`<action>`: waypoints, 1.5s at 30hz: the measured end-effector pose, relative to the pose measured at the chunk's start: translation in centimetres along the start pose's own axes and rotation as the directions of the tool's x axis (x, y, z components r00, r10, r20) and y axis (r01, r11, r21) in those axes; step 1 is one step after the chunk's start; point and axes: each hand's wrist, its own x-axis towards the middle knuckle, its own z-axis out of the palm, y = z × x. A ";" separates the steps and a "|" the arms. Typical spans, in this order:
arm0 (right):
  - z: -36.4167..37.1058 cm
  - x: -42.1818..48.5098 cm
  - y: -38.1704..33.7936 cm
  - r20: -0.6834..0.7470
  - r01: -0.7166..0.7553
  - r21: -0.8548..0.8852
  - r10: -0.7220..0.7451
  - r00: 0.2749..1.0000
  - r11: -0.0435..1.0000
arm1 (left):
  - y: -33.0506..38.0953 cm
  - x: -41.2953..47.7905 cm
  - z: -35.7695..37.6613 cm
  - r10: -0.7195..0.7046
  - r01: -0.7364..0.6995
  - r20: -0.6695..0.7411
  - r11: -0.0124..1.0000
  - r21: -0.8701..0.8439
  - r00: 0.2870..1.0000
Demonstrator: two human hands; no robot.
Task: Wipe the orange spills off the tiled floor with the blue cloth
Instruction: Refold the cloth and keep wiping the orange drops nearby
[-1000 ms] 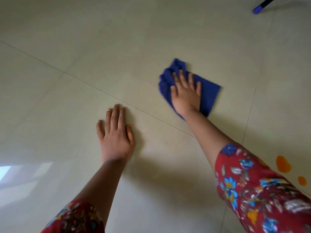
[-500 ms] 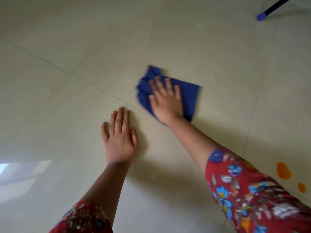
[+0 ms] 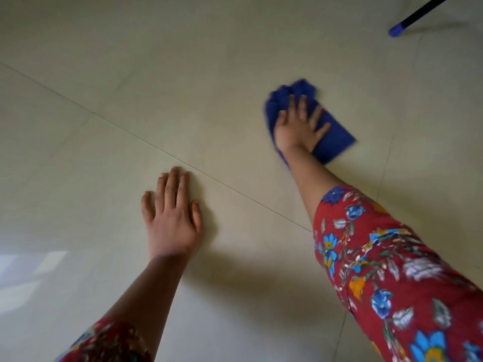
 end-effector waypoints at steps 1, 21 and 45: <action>0.6 -1.3 -2.5 -0.004 0.138 -0.035 -0.138 0.990 0.990 | 0.0 0.1 0.0 0.000 0.000 0.003 1.000 0.002 1.000; -1.0 2.4 5.1 -0.012 -0.207 0.090 0.209 0.978 0.974 | 0.0 0.0 -0.2 0.004 -0.004 0.015 1.000 0.004 1.000; 2.0 -15.7 9.8 -0.011 0.464 -0.086 -0.466 0.885 0.882 | -0.1 0.0 -0.1 0.011 -0.011 -0.011 1.000 -0.013 1.000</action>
